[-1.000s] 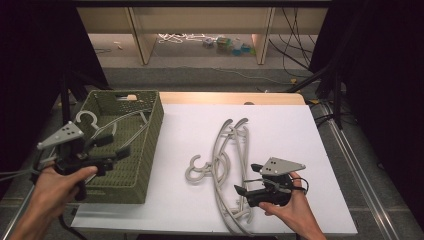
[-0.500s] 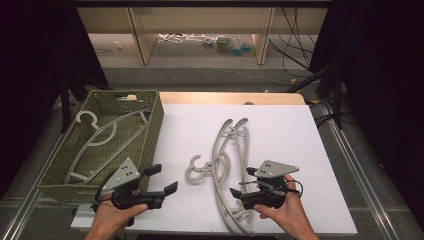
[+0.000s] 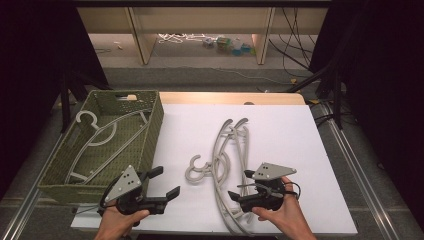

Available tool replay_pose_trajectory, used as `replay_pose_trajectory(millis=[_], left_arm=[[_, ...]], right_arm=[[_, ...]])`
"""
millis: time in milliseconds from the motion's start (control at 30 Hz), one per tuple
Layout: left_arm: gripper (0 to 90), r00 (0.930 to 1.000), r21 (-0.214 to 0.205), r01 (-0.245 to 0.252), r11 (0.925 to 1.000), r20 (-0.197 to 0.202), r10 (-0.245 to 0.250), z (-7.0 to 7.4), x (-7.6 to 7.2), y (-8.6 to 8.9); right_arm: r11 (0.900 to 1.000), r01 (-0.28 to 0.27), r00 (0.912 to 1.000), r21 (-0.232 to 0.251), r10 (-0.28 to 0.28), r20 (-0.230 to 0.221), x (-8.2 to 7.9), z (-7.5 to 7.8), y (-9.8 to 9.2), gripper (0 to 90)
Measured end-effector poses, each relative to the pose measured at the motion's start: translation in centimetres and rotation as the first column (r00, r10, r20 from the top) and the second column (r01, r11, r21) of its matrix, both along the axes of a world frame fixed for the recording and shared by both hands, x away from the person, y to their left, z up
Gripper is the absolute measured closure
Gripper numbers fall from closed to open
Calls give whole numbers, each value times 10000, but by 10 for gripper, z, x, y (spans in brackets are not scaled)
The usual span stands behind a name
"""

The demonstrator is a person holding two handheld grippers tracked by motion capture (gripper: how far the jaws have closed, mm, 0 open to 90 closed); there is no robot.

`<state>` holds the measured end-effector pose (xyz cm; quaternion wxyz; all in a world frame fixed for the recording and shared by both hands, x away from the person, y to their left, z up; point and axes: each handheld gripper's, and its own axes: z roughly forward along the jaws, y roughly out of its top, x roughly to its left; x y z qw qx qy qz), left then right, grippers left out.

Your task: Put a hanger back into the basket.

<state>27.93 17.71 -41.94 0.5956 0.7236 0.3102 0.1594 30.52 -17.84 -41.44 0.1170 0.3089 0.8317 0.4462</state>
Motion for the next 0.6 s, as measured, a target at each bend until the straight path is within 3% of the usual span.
replay_pose_trajectory(millis=[33,100,233,433,467,600], left_arm=[[158,9999,-226,142,9996,-27,-143,-2,1,-1],[158,9999,-83,94,9999,-43,-95,-3,1,0],[159,9998,-51,-197,9998,-82,197,-5,2,2],[159,9999,81,-98,9999,-53,98,-6,2,3],[159,9999,-54,-32,10000,-95,31,-7,1,1],[159,10000,255,68,9997,-7,-68,-7,-1,-1]], right_arm=[[10000,20,10000,12,-20,-33,0,-1,1,172],[9999,-96,9996,-28,96,-273,0,-3,2,172],[9997,-159,9994,-179,153,-323,1,-8,6,172],[9985,-110,9965,-544,65,-838,1,-12,14,181],[9981,-79,9965,-613,27,-839,2,-13,16,185],[9944,-100,9915,-1049,-38,-1304,6,-18,25,217]])
